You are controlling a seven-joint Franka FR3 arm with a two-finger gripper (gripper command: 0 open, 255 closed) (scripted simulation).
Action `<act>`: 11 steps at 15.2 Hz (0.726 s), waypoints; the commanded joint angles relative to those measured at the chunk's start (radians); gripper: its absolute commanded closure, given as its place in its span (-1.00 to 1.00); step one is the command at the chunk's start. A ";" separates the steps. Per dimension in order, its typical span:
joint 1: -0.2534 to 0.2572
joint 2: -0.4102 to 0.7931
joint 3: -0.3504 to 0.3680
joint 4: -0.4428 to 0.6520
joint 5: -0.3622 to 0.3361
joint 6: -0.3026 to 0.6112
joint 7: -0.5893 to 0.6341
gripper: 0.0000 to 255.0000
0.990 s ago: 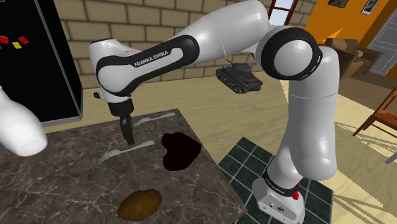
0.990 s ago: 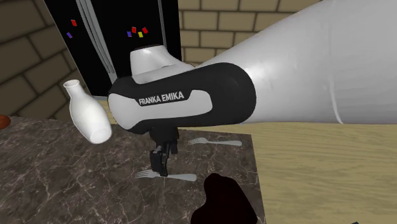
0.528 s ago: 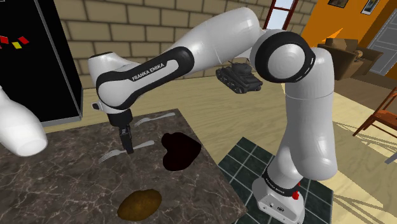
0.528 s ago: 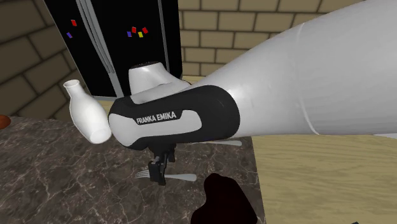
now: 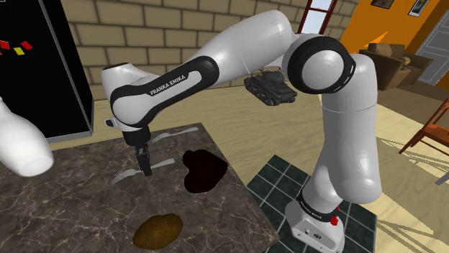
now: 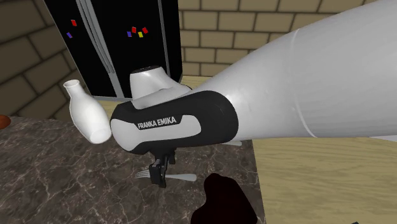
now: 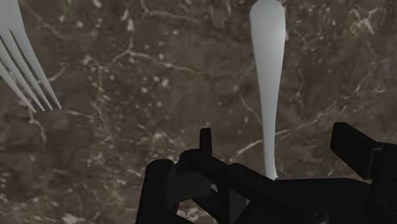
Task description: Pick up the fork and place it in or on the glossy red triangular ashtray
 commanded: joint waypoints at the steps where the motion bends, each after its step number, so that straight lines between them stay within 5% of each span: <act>1: 0.000 0.000 0.000 0.000 0.000 0.000 0.000 -1.00; 2: 0.000 0.000 0.000 0.000 0.000 0.000 0.000 1.00; 11: 0.000 0.000 0.000 0.000 0.000 0.000 0.000 1.00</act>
